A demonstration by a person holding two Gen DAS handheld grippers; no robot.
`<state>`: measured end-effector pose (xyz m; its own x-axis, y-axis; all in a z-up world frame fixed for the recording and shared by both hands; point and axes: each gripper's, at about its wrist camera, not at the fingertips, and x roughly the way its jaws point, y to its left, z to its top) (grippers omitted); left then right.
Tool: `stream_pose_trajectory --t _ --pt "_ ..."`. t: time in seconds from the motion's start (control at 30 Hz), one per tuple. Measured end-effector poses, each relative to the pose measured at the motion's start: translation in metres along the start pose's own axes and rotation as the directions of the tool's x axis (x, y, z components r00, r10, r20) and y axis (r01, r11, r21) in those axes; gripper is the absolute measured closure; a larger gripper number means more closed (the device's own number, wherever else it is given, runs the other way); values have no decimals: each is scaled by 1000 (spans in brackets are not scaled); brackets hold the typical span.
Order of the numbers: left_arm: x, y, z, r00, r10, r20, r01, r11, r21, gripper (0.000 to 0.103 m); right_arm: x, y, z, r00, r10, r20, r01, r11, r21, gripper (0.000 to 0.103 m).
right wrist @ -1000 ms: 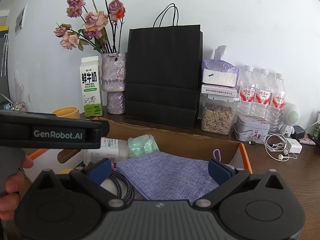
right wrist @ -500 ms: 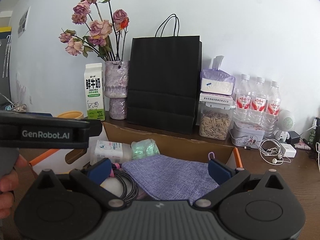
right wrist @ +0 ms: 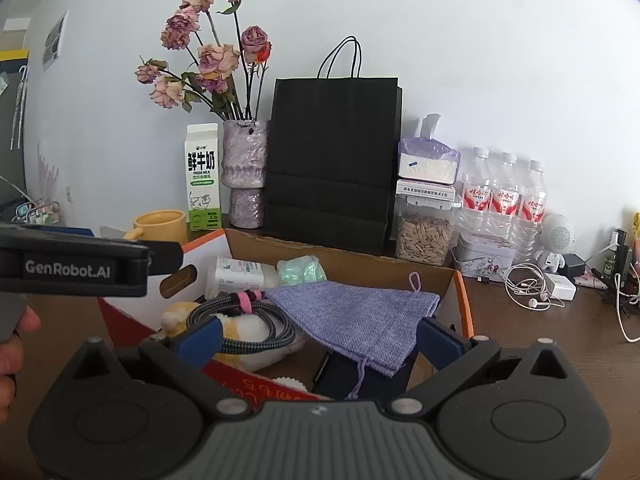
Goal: Organize objects
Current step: 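Withdraw both grippers from the box back over the table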
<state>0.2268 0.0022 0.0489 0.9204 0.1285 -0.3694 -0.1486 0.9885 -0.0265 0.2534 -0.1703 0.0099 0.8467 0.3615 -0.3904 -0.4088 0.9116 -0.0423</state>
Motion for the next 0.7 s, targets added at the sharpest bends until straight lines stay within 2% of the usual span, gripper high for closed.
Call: stream_pose_trajectory --t 0.47,0.7 --pt "-51 10 -32 1000 -5 -17 6 1000 25 0 -49 11 -43 997 15 -69 -16 1000 -14 0" --pt "-64 15 -54 998 -21 -55 23 999 38 0 -63 13 -72 990 35 -138 -37 999 -12 0"
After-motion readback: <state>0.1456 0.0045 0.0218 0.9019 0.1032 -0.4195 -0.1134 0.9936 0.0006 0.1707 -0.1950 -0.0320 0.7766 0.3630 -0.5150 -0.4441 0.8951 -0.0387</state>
